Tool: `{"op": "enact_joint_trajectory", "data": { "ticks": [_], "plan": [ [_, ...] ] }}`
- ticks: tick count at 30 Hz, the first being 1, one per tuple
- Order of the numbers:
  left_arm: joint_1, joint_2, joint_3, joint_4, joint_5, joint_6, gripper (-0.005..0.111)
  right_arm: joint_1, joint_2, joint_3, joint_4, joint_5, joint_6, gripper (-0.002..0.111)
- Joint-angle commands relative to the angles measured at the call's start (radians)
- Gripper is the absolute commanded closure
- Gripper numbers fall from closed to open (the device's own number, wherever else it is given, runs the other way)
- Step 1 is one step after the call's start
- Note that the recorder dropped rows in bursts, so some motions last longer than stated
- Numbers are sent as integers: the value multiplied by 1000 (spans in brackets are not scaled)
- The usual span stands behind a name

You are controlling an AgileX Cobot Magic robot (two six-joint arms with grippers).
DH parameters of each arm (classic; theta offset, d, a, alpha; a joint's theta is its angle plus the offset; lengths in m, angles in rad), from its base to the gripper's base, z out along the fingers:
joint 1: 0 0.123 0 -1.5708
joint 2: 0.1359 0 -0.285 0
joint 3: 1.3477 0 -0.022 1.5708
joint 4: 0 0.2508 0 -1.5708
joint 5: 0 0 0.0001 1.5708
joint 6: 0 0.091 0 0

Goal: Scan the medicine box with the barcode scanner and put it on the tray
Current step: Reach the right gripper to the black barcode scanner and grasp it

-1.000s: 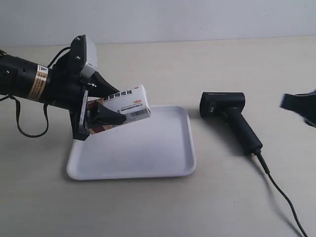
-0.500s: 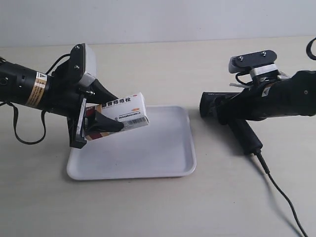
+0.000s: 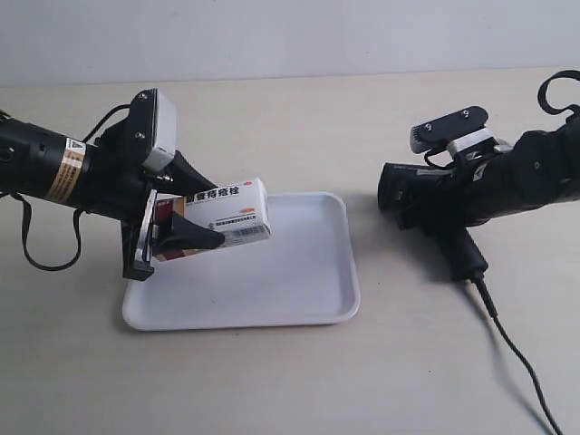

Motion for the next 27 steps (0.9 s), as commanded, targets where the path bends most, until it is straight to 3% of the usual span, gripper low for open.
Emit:
{"op": "enact_joint_trajectory", "data": {
  "ticks": [1,2,5,12,27],
  "plan": [
    [-6,43,3,-12,71,29,107,-5,-97,-6,-20,99,-63,102],
    [-6,61,3,-12,97,37,107,-5,-150,-6,-33,165,-88,108],
    [-6,73,3,-12,121,46,107,-5,-271,-4,-72,309,-126,108],
    [-6,73,3,-12,94,48,107,42,-224,-4,-75,305,-188,108],
    [-4,73,3,-12,43,50,107,42,-196,-4,-122,222,-185,108]
  ]
}}
